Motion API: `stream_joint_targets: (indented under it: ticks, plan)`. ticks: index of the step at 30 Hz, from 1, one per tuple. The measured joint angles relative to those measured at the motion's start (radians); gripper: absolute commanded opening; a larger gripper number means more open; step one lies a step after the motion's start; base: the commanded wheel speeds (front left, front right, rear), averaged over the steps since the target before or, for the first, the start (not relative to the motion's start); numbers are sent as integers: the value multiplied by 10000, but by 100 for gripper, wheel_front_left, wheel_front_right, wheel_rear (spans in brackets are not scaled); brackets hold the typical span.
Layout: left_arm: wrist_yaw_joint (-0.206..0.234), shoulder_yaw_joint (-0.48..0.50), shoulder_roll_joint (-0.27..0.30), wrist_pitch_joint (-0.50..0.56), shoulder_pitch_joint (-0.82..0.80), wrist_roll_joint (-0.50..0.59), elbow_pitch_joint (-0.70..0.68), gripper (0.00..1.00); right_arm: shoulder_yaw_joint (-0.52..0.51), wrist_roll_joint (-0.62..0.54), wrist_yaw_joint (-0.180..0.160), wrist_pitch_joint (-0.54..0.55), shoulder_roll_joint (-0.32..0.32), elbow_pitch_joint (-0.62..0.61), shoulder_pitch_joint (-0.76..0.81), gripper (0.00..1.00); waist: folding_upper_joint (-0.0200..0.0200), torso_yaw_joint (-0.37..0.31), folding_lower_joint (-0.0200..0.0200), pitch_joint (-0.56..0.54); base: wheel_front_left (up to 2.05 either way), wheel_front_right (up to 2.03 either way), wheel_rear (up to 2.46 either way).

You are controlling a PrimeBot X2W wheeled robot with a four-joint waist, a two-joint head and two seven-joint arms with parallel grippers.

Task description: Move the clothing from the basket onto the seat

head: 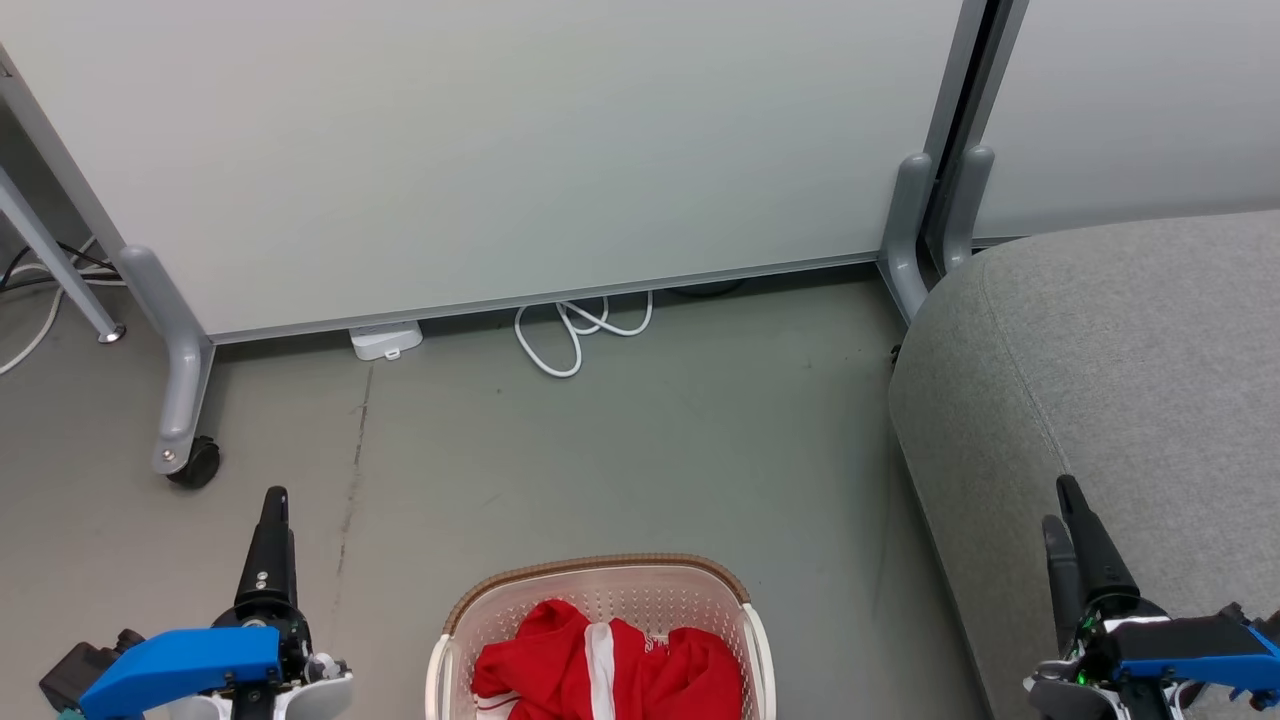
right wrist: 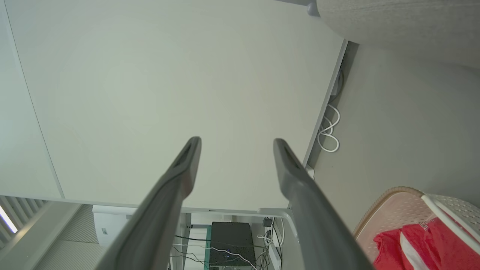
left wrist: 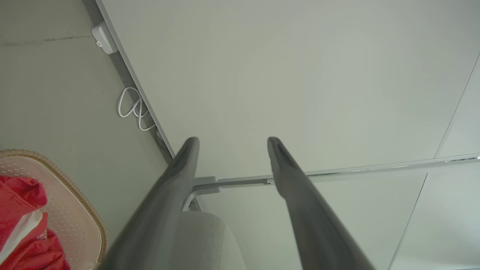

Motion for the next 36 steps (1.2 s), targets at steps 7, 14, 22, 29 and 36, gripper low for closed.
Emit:
stream_joint_targets:
  ticks: [7, 14, 22, 29, 36]
  plan:
    - [56, -117, 2, -282, -103, 1333, -245, 100, 242, -1453, 0, -288, -2, -261, -91, 100, 0, 19, 0, 47, 0, 0, 0]
    - [267, -286, 6, -568, -186, 2663, -535, 100, 477, -2815, 0, -581, -4, -431, -144, 100, 0, 49, 0, 83, 0, 0, 0]
    - [491, -589, 10, -871, -222, 4316, -742, 100, 686, -4155, 0, -871, -8, -564, -172, 100, 0, 86, 0, 108, 0, 0, 0]
    - [614, -882, 17, -1089, -267, 5609, -798, 100, 920, -5290, 0, -1095, -12, -585, -246, 100, 0, 122, 0, 141, 0, 0, 0]
    - [673, -1143, 23, -1319, -284, 6844, -838, 100, 1127, -6289, 2, -1333, -15, -581, -267, 100, 0, 144, 0, 165, 0, 0, 0]
